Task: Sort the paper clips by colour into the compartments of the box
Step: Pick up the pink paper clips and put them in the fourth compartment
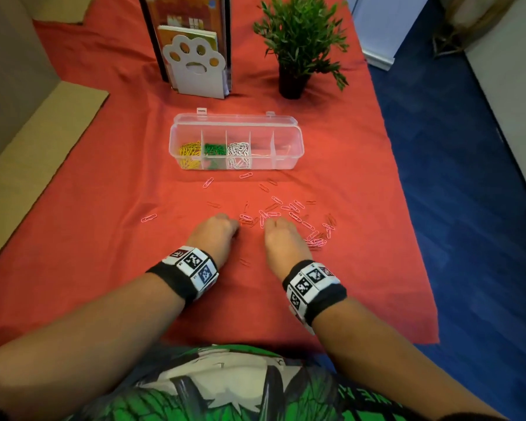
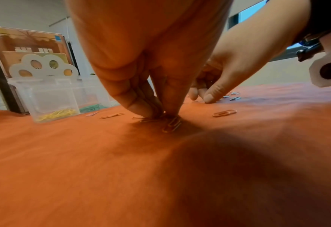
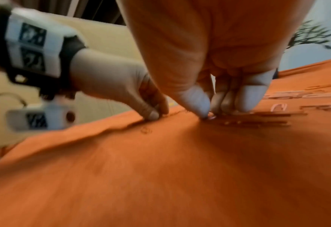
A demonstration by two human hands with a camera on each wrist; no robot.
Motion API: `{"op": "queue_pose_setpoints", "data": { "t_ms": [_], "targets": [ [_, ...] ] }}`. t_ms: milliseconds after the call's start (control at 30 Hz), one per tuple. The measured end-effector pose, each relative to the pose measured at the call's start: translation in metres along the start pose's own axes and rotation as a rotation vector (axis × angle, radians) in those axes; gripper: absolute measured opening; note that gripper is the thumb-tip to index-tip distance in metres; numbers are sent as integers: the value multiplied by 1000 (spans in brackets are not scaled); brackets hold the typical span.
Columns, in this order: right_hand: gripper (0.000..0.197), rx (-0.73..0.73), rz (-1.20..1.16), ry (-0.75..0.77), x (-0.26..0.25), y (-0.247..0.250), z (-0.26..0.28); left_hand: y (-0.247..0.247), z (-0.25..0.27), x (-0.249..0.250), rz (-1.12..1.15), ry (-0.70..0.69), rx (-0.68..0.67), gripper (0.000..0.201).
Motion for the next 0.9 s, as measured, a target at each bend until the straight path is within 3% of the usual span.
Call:
{"op": "queue_pose_setpoints", "data": {
  "t_ms": [233,333,467,600,700,767,900],
  "targets": [
    [35,8,42,1,3,2,12,-4,-2,0,-72,-24,25,26],
    [36,12,80,12,2,4,17,0,-3,0,42,6,33,27],
    [32,27,128,15,-2,0,17,12,-8,-1,417,198,60,20],
    [33,113,183,-25,-4,-9,14,19,-12,4,1158,509,-171,30],
    [32,138,227,-33,-5,-16,15,26,-16,10,1435,574,-255,28],
    [28,151,229,7,-3,-22,16,25,-22,11,1380,541,-225,25],
    [26,133,-16,-10,10,-17,12,23,-30,14,639,221,-50,11]
  ]
}}
Point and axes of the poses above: each hand's wrist, its own z-axis away from the middle knuckle, its own y-axis out of the back of the hand, x = y × z, the point moved 3 cm from there along -z, towards the middle knuckle, and after that the axes turned 11 degrees about y, right-handed, at the moved point
